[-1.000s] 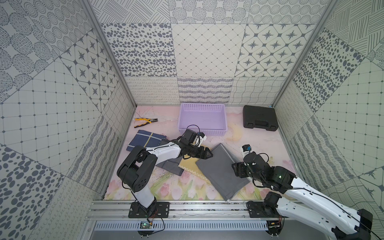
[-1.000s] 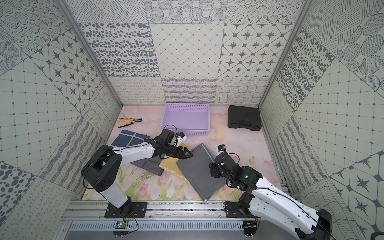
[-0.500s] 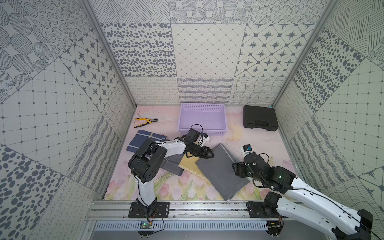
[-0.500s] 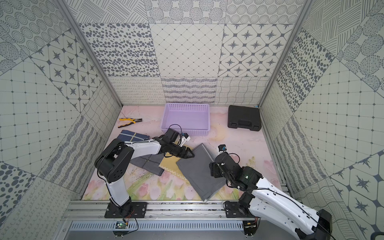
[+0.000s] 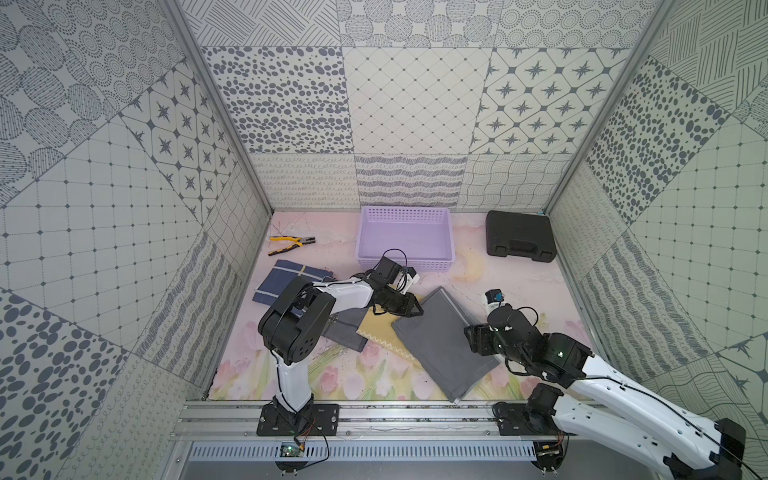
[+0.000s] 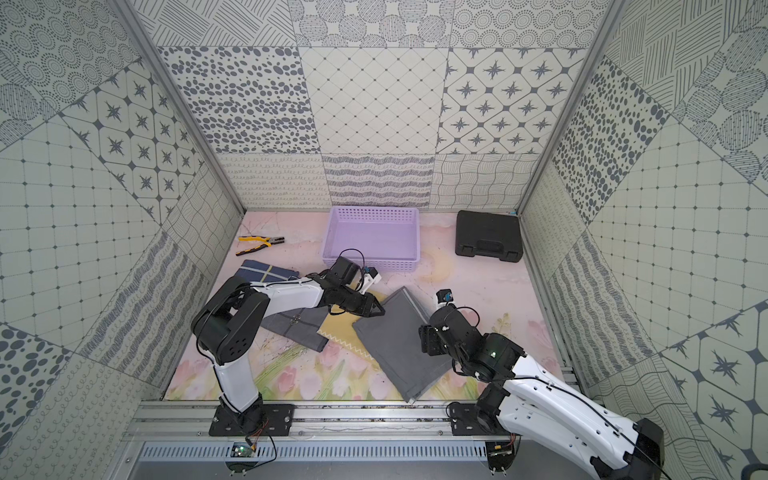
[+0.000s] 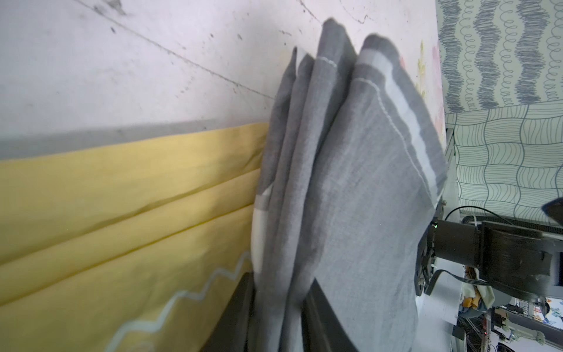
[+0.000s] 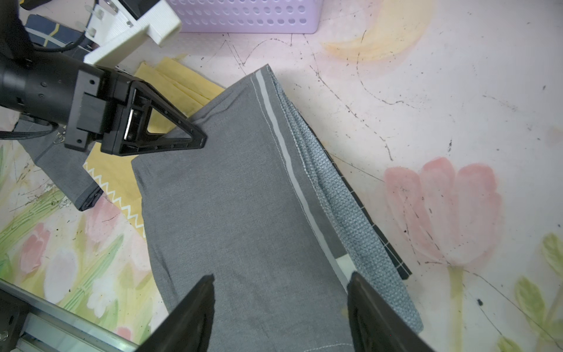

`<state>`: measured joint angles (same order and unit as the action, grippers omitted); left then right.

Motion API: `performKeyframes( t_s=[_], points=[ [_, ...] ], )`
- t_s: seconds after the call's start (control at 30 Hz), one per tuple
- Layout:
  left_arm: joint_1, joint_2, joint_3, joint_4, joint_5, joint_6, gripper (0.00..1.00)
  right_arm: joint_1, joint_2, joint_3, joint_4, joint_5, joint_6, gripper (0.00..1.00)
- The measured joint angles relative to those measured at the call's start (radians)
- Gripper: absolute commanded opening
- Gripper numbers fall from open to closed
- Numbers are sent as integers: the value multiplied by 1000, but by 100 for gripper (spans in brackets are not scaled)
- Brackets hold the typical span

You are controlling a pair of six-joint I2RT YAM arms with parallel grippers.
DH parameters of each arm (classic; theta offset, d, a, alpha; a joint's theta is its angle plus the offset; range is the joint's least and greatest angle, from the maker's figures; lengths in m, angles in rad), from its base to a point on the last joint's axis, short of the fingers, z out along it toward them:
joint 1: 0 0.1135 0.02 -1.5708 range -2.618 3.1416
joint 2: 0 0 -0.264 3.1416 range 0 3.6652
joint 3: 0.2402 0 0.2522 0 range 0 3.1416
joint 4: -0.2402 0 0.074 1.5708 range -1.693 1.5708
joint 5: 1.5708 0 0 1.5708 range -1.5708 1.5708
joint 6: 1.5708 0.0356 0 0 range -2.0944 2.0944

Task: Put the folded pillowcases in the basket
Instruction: Pick up the pillowcase from the pillowcase.

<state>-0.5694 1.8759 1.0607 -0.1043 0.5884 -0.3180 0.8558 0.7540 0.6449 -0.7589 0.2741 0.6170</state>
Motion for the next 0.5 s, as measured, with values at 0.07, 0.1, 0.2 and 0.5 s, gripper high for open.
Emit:
performKeyframes(
  t_s=[0.07, 0.1, 0.2, 0.5],
  points=[
    [0, -13, -6, -1, -2, -1, 13, 0, 0, 0, 0, 0, 1, 71],
    [0, -21, -9, -2, -3, -2, 8, 0, 0, 0, 0, 0, 2, 71],
    [-2, -45, -17, -4, -8, 3, 0, 0, 0, 0, 0, 1, 4, 71],
    [-44, -170, -44, -20, -35, -14, 0, 0, -2, -6, -6, 8, 13, 71]
  ],
)
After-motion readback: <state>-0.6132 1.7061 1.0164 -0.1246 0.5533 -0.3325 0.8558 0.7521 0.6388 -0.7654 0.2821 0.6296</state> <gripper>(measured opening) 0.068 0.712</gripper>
